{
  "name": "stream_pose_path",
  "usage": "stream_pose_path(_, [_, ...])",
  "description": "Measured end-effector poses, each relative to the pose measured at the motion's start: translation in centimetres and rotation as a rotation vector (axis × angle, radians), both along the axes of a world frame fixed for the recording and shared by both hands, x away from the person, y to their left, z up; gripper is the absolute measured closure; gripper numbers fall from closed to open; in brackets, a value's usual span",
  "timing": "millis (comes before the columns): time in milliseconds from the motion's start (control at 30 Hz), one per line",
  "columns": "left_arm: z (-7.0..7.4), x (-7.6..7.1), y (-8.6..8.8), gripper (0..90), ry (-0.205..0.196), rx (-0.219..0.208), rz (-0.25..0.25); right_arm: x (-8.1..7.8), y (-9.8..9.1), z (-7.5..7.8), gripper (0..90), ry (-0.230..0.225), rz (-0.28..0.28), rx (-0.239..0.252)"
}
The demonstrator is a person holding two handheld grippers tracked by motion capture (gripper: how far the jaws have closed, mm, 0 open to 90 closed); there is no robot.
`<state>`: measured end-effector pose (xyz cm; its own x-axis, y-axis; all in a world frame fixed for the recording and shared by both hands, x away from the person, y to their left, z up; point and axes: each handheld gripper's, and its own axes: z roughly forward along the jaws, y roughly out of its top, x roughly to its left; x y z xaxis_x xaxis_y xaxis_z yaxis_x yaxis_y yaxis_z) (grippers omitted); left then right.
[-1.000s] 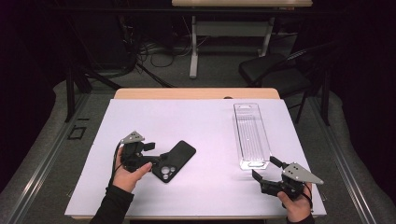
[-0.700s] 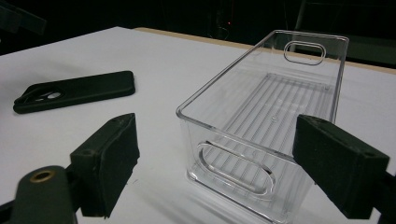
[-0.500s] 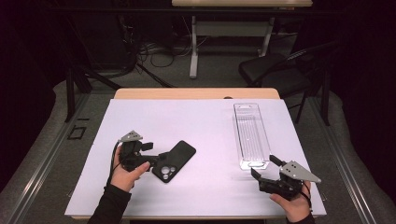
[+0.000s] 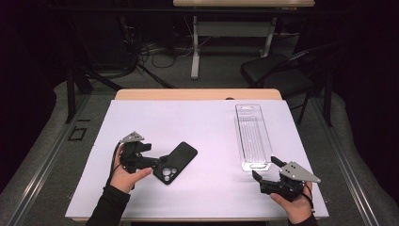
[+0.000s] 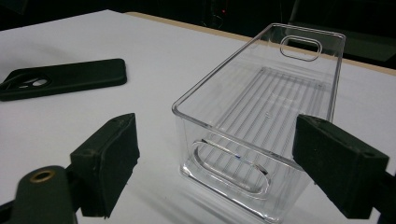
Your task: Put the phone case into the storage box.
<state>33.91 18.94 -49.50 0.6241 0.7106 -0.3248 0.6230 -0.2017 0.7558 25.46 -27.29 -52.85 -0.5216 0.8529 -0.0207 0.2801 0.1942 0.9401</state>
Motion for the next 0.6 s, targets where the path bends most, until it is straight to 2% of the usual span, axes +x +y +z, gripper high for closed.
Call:
stream_pose_path(233, [0.1, 0.7, -1.2, 0.6, -0.013, 0.028, -0.03, -0.1, -0.1, 0.1, 14.0, -0.006, -0.005, 0.005])
stream_pose_path(400, [0.4, 1.5, -2.0, 0.7, 0.006, 0.063, -0.042, -0.1, -0.1, -0.1, 14.0, -0.003, 0.002, 0.002])
stream_pose_path(600, [1.2, 2.4, -2.9, 0.7, 0.004, 0.164, -0.049, -0.2, -0.1, -0.1, 14.0, -0.002, 0.003, 0.01])
